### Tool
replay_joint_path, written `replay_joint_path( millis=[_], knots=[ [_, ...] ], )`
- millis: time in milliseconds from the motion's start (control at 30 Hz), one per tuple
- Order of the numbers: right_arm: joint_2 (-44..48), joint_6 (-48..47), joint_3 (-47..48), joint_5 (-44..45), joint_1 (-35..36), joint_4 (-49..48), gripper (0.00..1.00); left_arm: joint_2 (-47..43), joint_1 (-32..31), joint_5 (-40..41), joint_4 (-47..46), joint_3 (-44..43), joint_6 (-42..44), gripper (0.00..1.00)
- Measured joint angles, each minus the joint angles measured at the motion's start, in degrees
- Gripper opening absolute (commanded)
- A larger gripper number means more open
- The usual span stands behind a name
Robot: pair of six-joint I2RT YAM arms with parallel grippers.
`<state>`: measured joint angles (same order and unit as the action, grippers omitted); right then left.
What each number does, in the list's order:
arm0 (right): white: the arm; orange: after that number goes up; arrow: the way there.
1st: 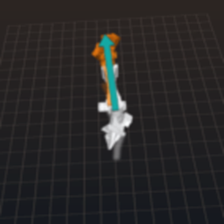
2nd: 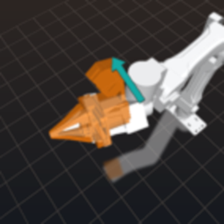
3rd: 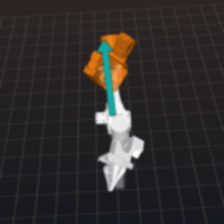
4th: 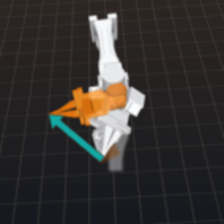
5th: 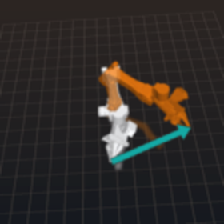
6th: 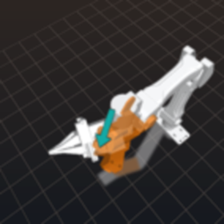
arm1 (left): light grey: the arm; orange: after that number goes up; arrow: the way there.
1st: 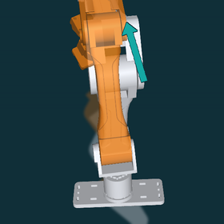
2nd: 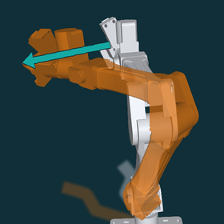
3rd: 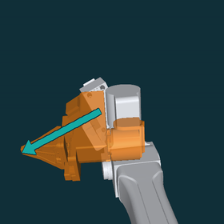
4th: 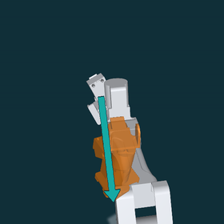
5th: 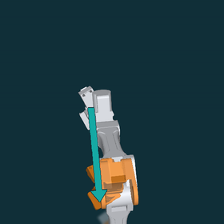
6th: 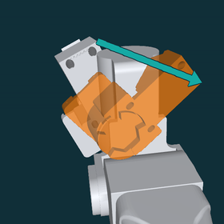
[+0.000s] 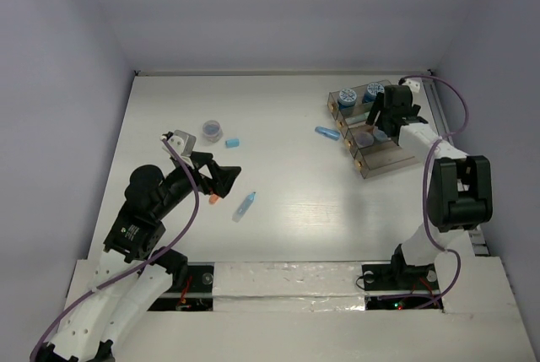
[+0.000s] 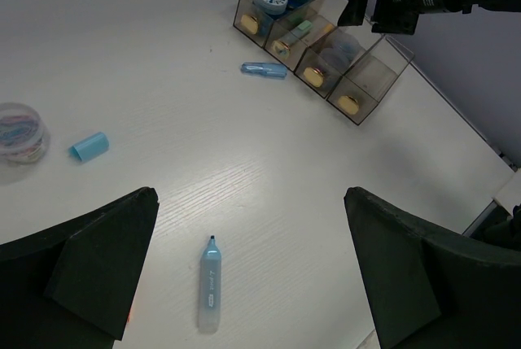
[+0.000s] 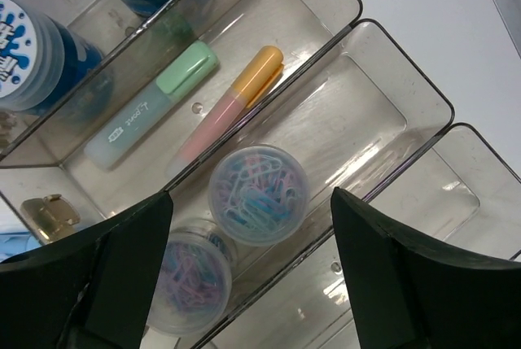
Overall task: Sort the stationery into containers
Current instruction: Place the stationery in the storage box, then pick up the stationery from the center of the board.
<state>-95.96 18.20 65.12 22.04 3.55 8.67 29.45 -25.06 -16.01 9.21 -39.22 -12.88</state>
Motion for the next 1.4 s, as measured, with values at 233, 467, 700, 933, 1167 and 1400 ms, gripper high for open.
replay_joint_path(
  millis=[233,467,700,933,1167,1400],
  knots=[
    [3.1,0.0,0.1,-4.7,0.3,0.1,0.93,0.1,0.0,0.0,0.0,0.0,0.0,0.99],
    [1.4,-2.6,6.5,-12.4,11.1,0.3,1.0,0.6,0.0,0.5,0.0,0.0,0.0,0.99],
    [-12.9,-6.0,21.3,-23.5,27.8,-0.9,1.0,-0.2,0.0,3.5,0.0,0.0,0.0,0.99],
    [-29.5,-10.6,36.0,-29.1,37.2,0.7,1.0,-0.4,0.0,4.8,0.0,0.0,0.0,0.99],
    [-45.2,-15.0,58.9,-29.4,43.2,7.5,1.0,-0.4,0.4,5.3,0.0,0.0,0.0,0.99],
    [-53.5,-18.1,71.1,-27.3,44.5,11.0,1.0,-0.4,0.4,5.3,0.0,0.0,0.0,0.99]
  ],
)
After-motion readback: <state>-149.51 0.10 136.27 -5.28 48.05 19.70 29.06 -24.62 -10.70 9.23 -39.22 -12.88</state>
